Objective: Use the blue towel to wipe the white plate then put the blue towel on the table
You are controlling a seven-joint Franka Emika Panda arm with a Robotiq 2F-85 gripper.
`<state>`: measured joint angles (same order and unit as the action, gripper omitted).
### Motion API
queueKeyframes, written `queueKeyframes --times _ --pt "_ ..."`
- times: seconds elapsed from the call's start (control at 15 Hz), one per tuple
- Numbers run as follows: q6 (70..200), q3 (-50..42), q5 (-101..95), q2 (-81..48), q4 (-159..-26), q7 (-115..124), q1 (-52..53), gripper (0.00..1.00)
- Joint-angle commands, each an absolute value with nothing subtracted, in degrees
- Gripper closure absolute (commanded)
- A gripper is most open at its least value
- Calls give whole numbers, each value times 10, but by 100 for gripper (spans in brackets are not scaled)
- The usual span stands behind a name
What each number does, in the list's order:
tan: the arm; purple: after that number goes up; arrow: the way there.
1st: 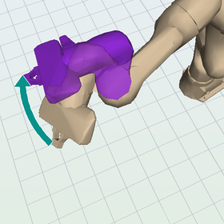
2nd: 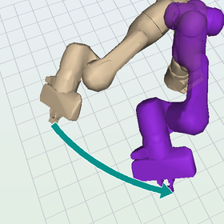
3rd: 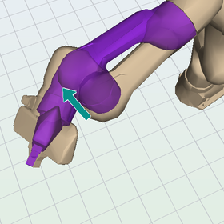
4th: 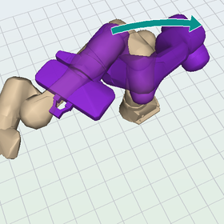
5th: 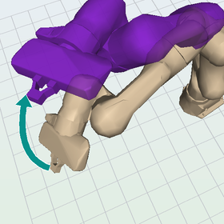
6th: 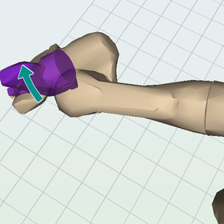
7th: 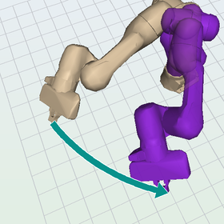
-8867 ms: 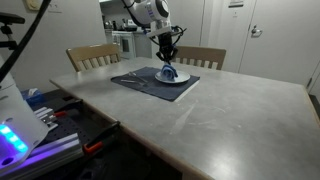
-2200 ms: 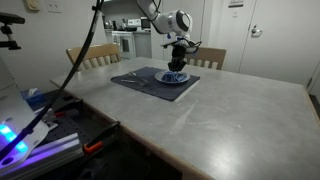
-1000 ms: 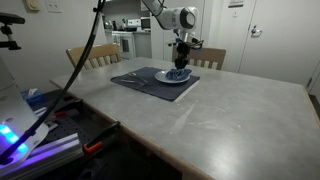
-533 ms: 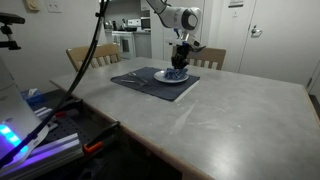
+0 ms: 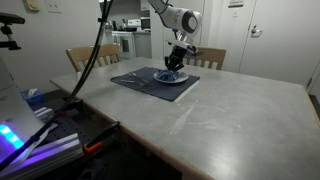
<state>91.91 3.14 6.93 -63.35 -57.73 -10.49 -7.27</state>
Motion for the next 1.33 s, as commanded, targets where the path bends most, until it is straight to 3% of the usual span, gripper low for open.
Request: queueKeyframes --times 0.0,0.27,1.27 --pt "830 21 28 -640 -569 -140 -56 98" --pt "800 -16 -20 -648 -561 -41 -27 98" --pt "1028 -61 -33 -614 -597 261 12 98"
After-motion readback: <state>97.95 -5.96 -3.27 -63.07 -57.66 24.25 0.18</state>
